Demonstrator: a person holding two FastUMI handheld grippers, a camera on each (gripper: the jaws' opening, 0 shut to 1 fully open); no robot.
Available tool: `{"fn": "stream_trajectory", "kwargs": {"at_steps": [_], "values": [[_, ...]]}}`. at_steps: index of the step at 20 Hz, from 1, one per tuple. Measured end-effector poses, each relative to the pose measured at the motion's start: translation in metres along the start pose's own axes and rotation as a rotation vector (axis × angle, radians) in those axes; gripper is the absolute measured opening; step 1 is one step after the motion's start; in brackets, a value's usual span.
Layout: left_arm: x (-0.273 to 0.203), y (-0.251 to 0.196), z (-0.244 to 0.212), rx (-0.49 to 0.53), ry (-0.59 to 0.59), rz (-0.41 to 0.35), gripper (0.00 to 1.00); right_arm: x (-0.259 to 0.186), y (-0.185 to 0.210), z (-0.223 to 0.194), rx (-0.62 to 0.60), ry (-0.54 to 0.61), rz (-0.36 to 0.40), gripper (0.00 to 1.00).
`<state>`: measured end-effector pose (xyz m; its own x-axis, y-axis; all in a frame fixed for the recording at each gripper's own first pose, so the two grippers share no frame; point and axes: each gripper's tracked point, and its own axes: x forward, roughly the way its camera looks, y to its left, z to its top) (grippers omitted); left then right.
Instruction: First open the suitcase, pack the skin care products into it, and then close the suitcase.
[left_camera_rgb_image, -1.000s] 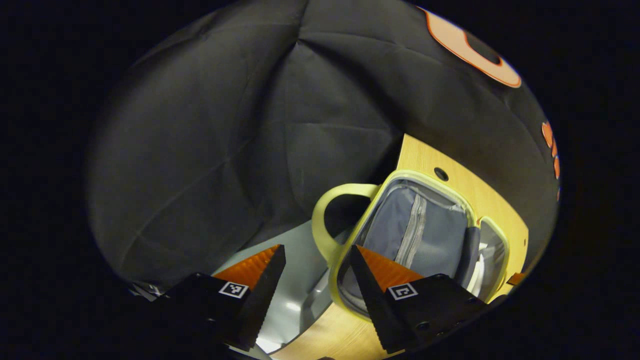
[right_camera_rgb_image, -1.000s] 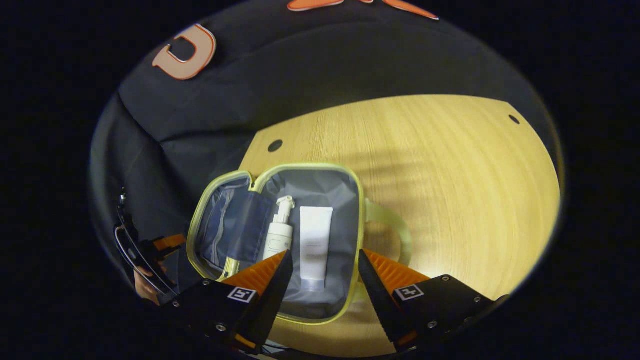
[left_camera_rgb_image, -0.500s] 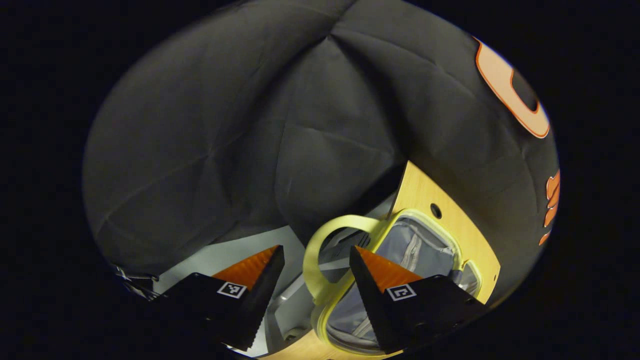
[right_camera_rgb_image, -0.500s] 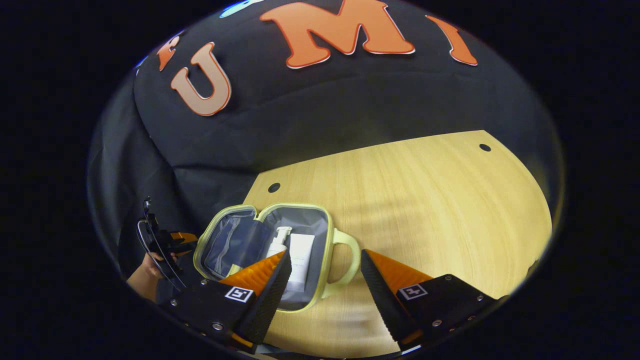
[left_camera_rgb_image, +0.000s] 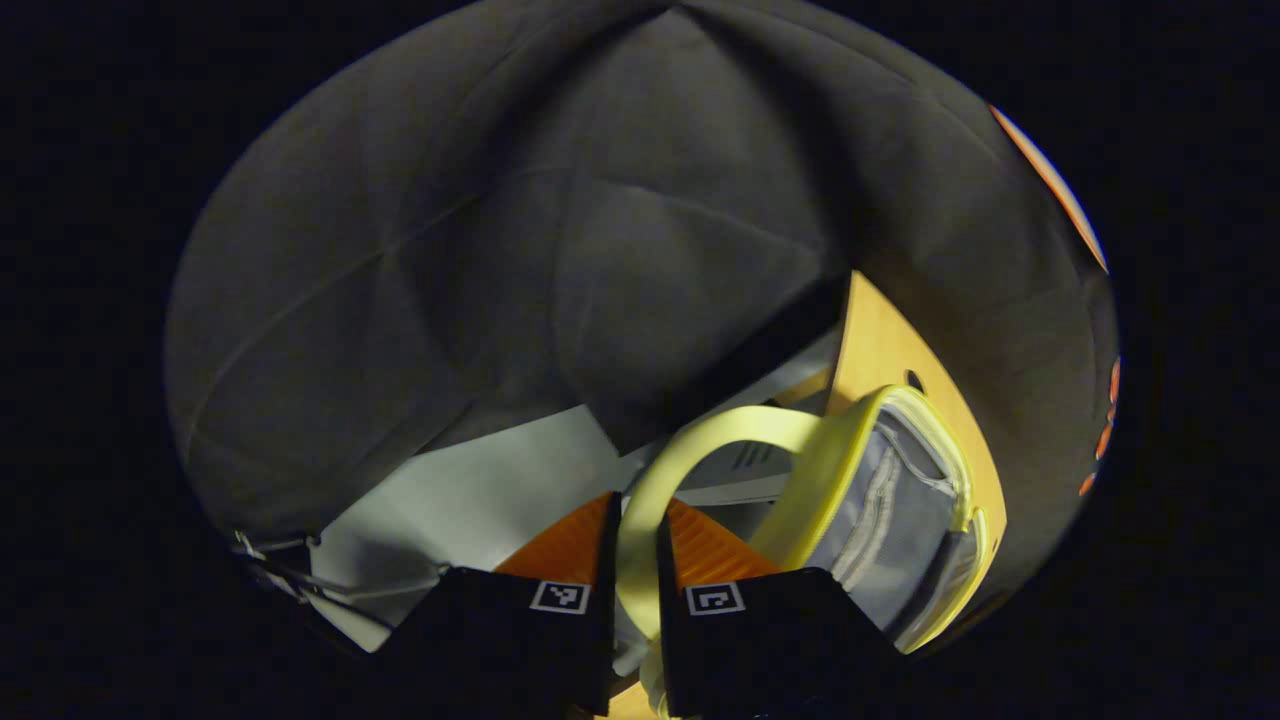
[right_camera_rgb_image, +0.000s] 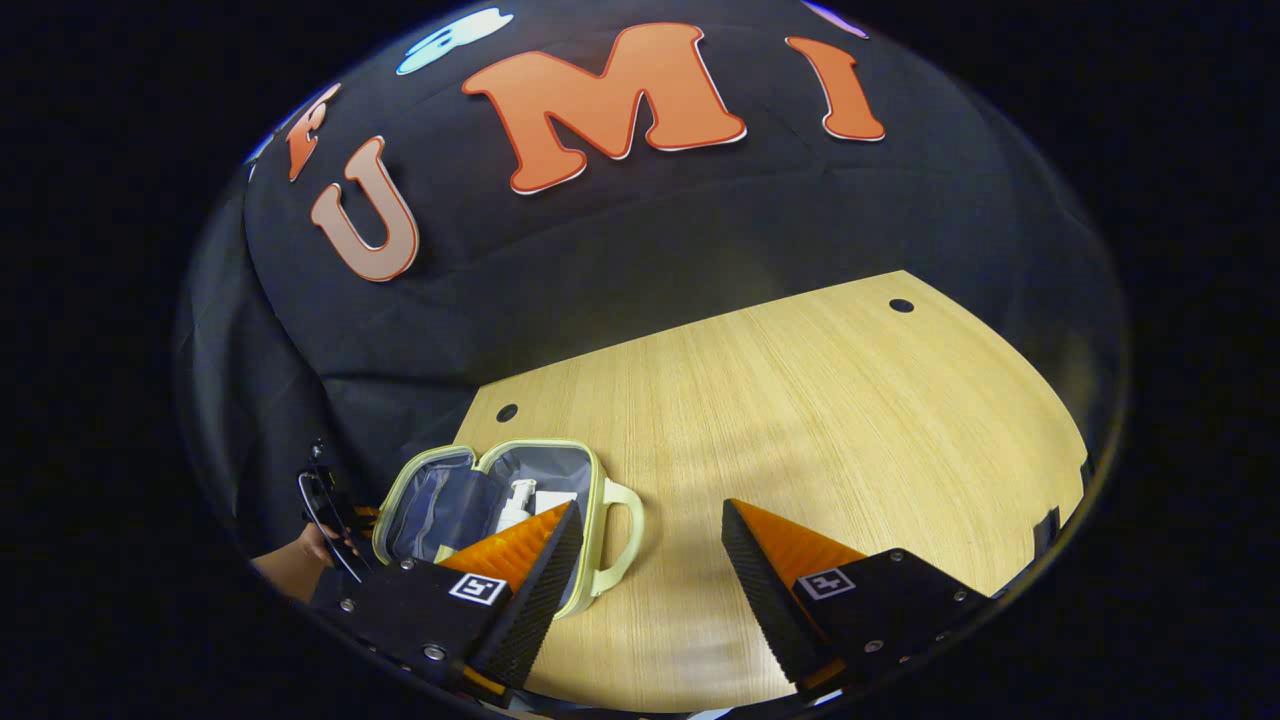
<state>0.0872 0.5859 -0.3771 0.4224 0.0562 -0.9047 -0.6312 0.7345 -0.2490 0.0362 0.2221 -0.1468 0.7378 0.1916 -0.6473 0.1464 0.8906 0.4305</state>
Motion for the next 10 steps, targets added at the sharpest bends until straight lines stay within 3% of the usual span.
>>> {"fn": "stream_trajectory", "kwargs": {"at_steps": [3, 4, 10], "values": [[-0.013, -0.007, 0.013, 0.027, -0.046, -0.015, 0.21, -0.005, -0.011, 0.004, 0.023, -0.031, -0.016, 0.91], [-0.022, -0.012, 0.014, 0.043, -0.059, -0.023, 0.15, -0.006, -0.016, 0.007, 0.026, -0.049, -0.026, 0.91], [-0.089, -0.038, 0.036, 0.127, -0.211, -0.077, 0.14, -0.012, -0.043, 0.030, 0.009, -0.139, -0.061, 0.91]]}}
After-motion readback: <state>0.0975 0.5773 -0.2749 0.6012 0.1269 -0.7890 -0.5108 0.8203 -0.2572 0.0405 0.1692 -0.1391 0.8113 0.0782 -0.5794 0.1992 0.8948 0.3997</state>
